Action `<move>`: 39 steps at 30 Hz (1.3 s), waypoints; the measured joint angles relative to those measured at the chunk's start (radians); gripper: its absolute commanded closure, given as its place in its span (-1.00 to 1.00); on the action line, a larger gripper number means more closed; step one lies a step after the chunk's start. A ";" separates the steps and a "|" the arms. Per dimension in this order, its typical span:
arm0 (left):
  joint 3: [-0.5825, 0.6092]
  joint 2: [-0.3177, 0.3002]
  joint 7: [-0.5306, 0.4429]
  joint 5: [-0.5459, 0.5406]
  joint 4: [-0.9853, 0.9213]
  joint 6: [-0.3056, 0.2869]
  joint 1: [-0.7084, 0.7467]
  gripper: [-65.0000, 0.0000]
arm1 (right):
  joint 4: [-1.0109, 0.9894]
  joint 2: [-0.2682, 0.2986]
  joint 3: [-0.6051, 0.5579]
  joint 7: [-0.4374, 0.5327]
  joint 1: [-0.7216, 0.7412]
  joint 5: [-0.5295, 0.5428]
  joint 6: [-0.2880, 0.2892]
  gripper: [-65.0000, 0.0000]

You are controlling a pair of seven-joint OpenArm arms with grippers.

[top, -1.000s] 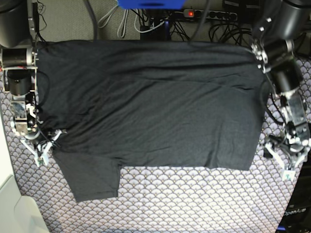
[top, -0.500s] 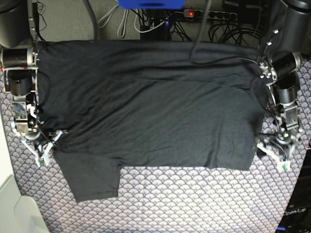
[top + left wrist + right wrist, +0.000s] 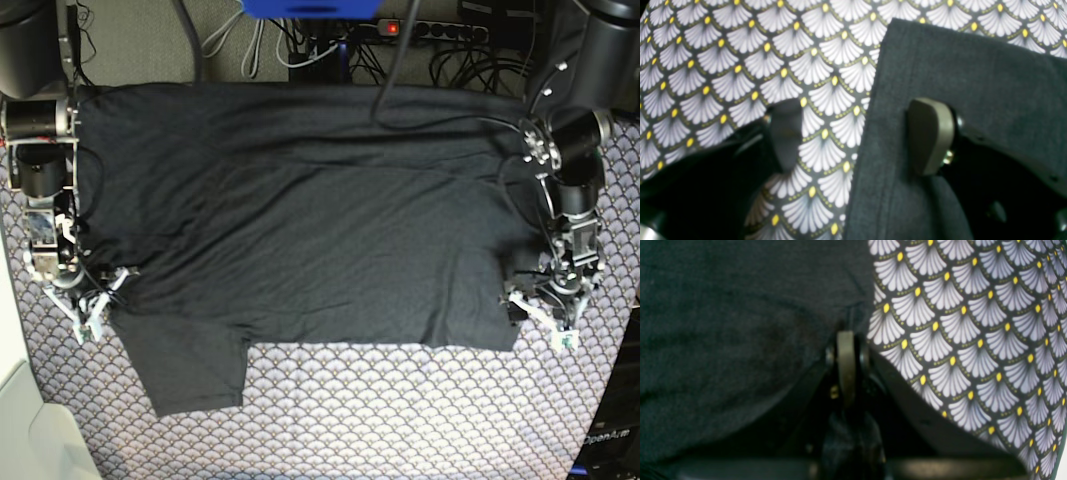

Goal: Fold the T-shirt properly
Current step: 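Close both grippers on the shirt's side edges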

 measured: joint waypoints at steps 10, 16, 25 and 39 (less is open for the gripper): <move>0.008 0.010 -0.006 -0.080 -0.006 0.006 -0.002 -0.49 | 0.000 0.000 -0.002 0.000 0.000 0.000 0.000 1.00; 0.008 0.010 -0.006 -0.080 -0.006 0.006 -0.002 -0.49 | 0.000 0.000 -0.002 0.000 0.000 0.000 0.000 1.00; 0.008 0.025 -0.011 -0.084 -0.006 0.006 0.023 -0.49 | 0.000 0.000 -0.002 0.000 0.000 0.000 0.000 1.00; 0.008 0.041 -0.023 -0.084 -0.007 -0.023 0.027 -0.36 | 0.001 0.000 -0.002 -0.015 0.001 0.000 0.000 1.00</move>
